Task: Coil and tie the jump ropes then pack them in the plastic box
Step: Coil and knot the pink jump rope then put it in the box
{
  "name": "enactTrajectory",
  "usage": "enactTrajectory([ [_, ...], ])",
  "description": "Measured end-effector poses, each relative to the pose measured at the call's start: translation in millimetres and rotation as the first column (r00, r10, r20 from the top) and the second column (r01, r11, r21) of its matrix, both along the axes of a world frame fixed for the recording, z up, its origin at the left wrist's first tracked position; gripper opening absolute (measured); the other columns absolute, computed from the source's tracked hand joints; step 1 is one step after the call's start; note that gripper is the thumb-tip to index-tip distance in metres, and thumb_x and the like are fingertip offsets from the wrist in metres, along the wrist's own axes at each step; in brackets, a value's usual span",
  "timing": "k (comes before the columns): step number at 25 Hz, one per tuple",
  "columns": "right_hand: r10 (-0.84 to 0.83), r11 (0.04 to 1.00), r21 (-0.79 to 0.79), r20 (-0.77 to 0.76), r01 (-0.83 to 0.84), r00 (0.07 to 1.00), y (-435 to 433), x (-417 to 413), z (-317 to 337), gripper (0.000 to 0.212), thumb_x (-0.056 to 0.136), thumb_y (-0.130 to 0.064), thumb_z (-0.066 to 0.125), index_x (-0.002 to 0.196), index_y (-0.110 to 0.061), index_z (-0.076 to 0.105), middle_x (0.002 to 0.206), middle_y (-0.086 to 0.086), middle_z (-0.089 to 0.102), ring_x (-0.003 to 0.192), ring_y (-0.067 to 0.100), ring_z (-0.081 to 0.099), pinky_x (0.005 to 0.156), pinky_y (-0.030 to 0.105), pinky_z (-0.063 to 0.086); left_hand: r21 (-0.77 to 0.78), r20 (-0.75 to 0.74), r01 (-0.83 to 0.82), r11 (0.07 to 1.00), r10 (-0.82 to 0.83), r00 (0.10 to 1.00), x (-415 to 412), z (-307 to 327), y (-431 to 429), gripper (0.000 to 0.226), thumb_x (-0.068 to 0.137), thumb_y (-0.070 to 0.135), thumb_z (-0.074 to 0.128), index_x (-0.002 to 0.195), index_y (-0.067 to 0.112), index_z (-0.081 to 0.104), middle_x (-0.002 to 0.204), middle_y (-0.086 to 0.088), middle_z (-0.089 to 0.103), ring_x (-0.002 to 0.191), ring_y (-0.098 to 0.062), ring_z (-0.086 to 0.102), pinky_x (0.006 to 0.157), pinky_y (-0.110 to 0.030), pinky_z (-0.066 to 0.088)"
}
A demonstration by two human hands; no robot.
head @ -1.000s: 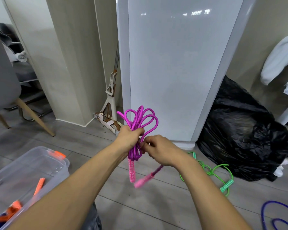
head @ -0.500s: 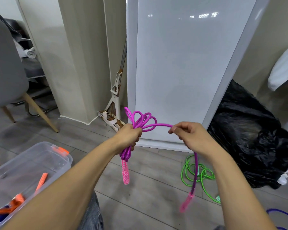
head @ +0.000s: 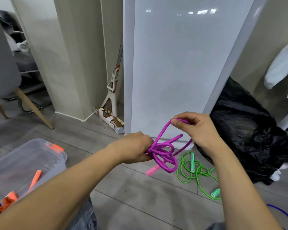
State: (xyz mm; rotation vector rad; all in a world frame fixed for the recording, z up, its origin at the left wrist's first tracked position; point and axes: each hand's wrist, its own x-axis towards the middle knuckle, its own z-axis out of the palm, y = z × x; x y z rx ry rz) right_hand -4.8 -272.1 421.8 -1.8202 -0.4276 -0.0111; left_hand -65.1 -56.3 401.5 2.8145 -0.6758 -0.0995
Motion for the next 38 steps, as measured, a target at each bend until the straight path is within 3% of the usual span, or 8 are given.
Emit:
enactTrajectory([
  [4, 0.100, 0.975, 0.219, -0.332, -0.026, 0.938, -4, 9, -27, 0.007, 0.080, -0.013, 0.074, 0.083, -0.014, 0.081, 0.070, 0.005, 0.068, 0.060, 0.015, 0.049, 0.055, 0.024, 0.038, -0.495, -0.042, -0.069, 0.866, 0.055, 0.998, -7, 14, -13, 0.030, 0.075, 0.020, 0.067, 0.059, 0.026, 0.042, 0.046, 0.006, 0.043, 0.045, -0.007, 0.041, 0.052, -0.025, 0.036],
  [7, 0.264, 0.954, 0.256, -0.469, -0.156, 0.843, -1, 5, -40, 0.022, 0.086, -0.010, 0.065, 0.071, -0.020, 0.077, 0.054, -0.001, 0.048, 0.046, 0.008, 0.035, 0.046, 0.018, 0.026, -0.810, -0.299, -0.233, 0.538, -0.036, 0.954, -5, 14, -13, 0.013, 0.072, 0.021, 0.052, 0.061, 0.027, 0.053, 0.055, 0.004, 0.039, 0.051, -0.015, 0.034, 0.053, -0.030, 0.029],
  [10, 0.299, 0.954, 0.182, -0.500, -0.239, 0.813, 1, 6, -44, 0.020, 0.091, -0.025, 0.064, 0.094, -0.013, 0.080, 0.065, 0.004, 0.022, 0.053, 0.012, 0.015, 0.051, 0.026, 0.012, -0.836, -0.541, -0.504, 0.217, -0.176, 0.822, 12, 3, 0, 0.028, 0.082, 0.027, 0.036, 0.088, 0.009, 0.056, 0.061, -0.001, 0.040, 0.054, -0.016, 0.033, 0.058, -0.032, 0.033],
  [18, 0.227, 0.902, -0.246, -0.429, -0.355, 0.874, 16, -8, -35, 0.027, 0.104, -0.025, 0.051, 0.110, -0.018, 0.077, 0.059, -0.003, 0.037, 0.046, 0.011, 0.023, 0.046, 0.022, 0.020, -0.513, -0.358, -0.494, 0.702, 0.348, 0.867, 22, -14, 12, 0.023, 0.105, 0.036, 0.042, 0.117, 0.018, 0.046, 0.098, -0.005, 0.065, 0.084, -0.016, 0.057, 0.078, -0.037, 0.046],
  [23, 0.263, 0.859, -0.408, -0.167, -0.309, 0.950, 16, -16, -10, 0.015, 0.096, -0.021, 0.065, 0.094, -0.017, 0.079, 0.055, -0.008, 0.055, 0.051, 0.008, 0.045, 0.055, 0.022, 0.039, -0.235, -0.009, -0.258, 0.937, 0.263, 0.965, 17, -5, 18, 0.018, 0.099, 0.026, 0.057, 0.116, 0.023, 0.051, 0.097, 0.001, 0.066, 0.088, -0.022, 0.059, 0.073, -0.034, 0.044],
  [27, 0.163, 0.953, -0.256, -0.018, -0.162, 0.986, 9, -15, 0, 0.004, 0.082, -0.017, 0.083, 0.081, -0.015, 0.078, 0.074, 0.008, 0.073, 0.064, 0.009, 0.060, 0.066, 0.021, 0.048, -0.278, -0.164, -0.078, 0.957, 0.033, 0.986, 13, 3, 20, 0.018, 0.089, 0.031, 0.072, 0.105, 0.034, 0.066, 0.078, 0.014, 0.064, 0.073, -0.006, 0.057, 0.068, -0.027, 0.044],
  [35, 0.162, 0.976, 0.211, -0.503, -0.062, 0.849, -1, -10, -19, 0.022, 0.098, -0.003, 0.055, 0.076, -0.003, 0.058, 0.062, 0.006, 0.058, 0.036, 0.009, 0.050, 0.037, 0.019, 0.041, -0.875, -0.458, -0.321, 0.362, -0.406, 0.791, -5, 22, 6, 0.023, 0.088, 0.002, 0.069, 0.106, 0.006, 0.055, 0.088, -0.015, 0.072, 0.065, -0.017, 0.060, 0.061, -0.021, 0.051],
  [38, 0.354, 0.935, 0.154, -0.481, -0.319, 0.802, 12, -8, -34, 0.025, 0.094, -0.032, 0.065, 0.093, -0.010, 0.076, 0.064, 0.006, 0.049, 0.040, 0.009, 0.027, 0.043, 0.021, 0.020, -0.869, -0.492, -0.476, 0.134, -0.145, 0.858, 6, 16, 7, 0.029, 0.083, 0.013, 0.075, 0.104, 0.005, 0.058, 0.085, -0.015, 0.074, 0.059, -0.016, 0.061, 0.059, -0.024, 0.053],
])
